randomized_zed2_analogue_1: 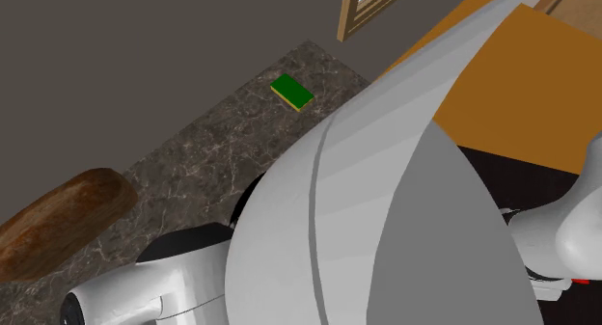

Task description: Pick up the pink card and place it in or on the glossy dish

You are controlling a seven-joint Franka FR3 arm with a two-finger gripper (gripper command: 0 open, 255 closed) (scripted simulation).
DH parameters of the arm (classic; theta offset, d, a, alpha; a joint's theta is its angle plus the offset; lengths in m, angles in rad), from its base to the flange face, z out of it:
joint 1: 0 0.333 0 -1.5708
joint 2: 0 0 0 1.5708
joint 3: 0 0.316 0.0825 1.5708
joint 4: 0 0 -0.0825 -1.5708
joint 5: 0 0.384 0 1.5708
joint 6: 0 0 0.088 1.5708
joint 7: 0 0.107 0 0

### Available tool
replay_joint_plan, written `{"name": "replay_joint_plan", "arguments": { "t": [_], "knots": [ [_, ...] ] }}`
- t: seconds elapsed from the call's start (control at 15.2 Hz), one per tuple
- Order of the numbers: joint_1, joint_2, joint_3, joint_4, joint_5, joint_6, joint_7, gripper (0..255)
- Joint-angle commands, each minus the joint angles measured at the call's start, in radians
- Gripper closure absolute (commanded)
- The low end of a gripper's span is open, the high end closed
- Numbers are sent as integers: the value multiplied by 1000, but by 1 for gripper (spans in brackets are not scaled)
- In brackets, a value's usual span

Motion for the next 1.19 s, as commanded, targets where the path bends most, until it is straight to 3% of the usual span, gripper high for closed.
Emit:
{"name": "replay_joint_plan", "arguments": {
  "t": [0.0,0.07,0.4,0.66,1.12],
  "knots": [
    [0,1,0,-2,0,0,0,255],
    [-1,1,-1,-2,0,0,0,0],
    [0,1,0,-2,0,0,0,0],
    [14,-32,14,82,24,-118,-15,0],
    [14,-32,14,82,24,-118,-15,0]
  ]
}}
